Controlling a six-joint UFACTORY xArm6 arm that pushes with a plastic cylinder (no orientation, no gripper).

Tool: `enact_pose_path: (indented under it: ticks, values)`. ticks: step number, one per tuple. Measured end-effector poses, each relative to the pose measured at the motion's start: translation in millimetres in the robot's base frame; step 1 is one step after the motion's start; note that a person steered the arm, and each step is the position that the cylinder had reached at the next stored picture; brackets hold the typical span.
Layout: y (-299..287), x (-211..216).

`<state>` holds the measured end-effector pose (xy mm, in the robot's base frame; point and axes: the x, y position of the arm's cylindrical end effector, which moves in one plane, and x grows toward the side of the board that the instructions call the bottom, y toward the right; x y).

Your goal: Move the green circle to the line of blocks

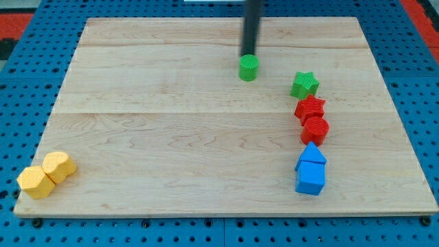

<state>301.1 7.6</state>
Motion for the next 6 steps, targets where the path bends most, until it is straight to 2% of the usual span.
enact_pose_path:
  ticks: [1, 2, 3, 5, 6]
  values:
    - [-79, -26]
    - [-86, 15]
    - [-67, 44]
    - [67, 37]
    - [83, 38]
